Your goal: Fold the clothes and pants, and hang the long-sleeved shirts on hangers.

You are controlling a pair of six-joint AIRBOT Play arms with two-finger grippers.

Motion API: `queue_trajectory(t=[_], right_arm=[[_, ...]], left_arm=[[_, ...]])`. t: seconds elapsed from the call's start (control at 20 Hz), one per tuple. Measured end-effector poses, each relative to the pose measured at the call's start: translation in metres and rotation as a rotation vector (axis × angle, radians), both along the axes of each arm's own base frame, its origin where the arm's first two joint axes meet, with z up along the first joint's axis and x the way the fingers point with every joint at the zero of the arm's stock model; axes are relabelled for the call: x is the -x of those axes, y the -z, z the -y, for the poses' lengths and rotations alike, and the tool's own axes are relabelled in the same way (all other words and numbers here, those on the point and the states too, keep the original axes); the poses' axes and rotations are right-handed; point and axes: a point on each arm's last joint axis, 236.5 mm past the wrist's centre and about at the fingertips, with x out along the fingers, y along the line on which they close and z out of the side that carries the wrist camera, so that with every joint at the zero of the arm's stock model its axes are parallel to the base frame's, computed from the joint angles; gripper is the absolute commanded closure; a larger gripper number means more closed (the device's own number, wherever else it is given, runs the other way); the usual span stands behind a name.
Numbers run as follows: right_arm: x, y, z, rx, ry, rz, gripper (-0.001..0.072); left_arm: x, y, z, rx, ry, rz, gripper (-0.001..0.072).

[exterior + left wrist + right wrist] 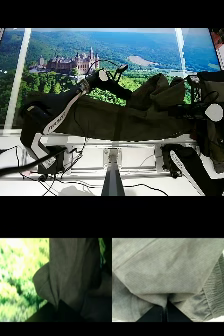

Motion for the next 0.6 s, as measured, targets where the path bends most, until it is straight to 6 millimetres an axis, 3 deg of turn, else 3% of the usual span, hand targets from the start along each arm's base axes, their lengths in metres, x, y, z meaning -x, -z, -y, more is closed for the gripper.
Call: queue_trajectory(t=[0.2, 0.3, 0.45, 0.6], right_arm=[[-0.002, -0.001, 0.0, -0.001, 0.0, 0.009, 0.0687], [-0.007, -0.002, -0.001, -0.003, 0.001, 0.033, 0.0687], [-0.03, -0.011, -0.003, -0.013, 0.002, 0.136, 0.0687], [-0.07, -0.032, -0.006, -0.028, 0.001, 0.323, 0.0687]], left_arm=[[-0.029, -0.016, -0.002, 0.03, -0.049, 0.058, 0.0687], [-0.054, -0.038, -0.008, 0.061, -0.087, 0.107, 0.0687], [-0.1, -0.091, -0.032, 0.12, -0.165, 0.204, 0.0687], [-0.142, -0.16, -0.074, 0.179, -0.264, 0.327, 0.0687]])
